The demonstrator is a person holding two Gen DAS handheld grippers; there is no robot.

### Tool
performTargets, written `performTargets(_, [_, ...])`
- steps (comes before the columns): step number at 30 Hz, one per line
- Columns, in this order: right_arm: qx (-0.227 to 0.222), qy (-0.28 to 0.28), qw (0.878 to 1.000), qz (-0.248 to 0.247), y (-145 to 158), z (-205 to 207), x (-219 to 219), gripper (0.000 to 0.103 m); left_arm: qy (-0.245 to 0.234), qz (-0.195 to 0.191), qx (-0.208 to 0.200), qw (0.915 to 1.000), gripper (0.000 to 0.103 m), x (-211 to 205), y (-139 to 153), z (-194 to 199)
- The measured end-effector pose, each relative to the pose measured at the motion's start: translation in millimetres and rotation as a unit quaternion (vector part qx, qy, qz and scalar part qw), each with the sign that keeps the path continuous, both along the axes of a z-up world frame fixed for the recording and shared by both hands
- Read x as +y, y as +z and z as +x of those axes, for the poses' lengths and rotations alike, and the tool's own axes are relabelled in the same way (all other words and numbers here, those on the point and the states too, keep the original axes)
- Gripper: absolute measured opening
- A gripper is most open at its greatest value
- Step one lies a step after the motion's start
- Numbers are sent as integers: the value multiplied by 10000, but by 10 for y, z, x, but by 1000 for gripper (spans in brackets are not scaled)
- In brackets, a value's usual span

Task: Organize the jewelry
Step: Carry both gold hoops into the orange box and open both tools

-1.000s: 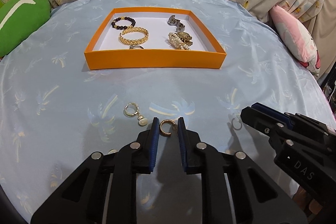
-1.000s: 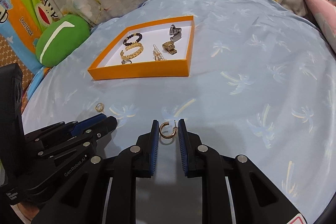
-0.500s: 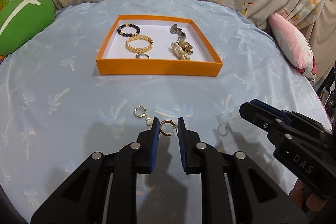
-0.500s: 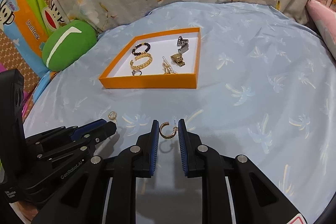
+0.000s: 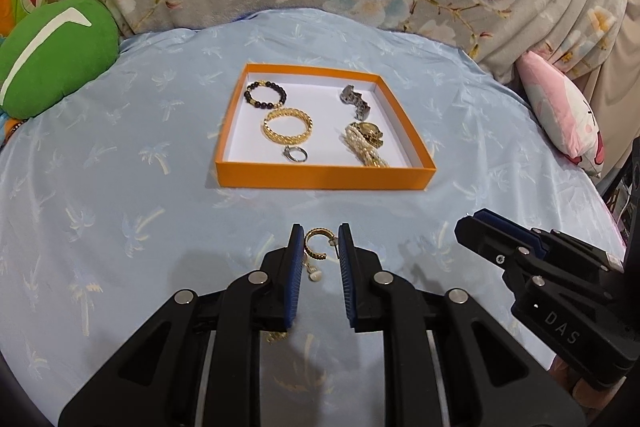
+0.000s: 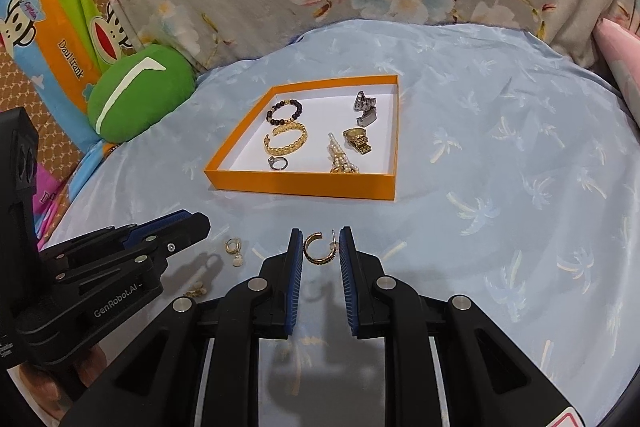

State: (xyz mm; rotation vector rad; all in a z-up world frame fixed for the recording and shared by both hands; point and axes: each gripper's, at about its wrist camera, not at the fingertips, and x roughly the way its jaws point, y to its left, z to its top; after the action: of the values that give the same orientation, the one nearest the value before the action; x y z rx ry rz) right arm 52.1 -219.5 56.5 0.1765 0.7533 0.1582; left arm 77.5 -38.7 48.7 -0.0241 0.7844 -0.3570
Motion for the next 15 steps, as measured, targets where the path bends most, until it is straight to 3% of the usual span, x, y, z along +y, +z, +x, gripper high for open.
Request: performTargets(15, [-158, -44, 9998, 80, 121, 680, -31, 17, 235, -11, -282, 9993, 17, 83, 182, 586])
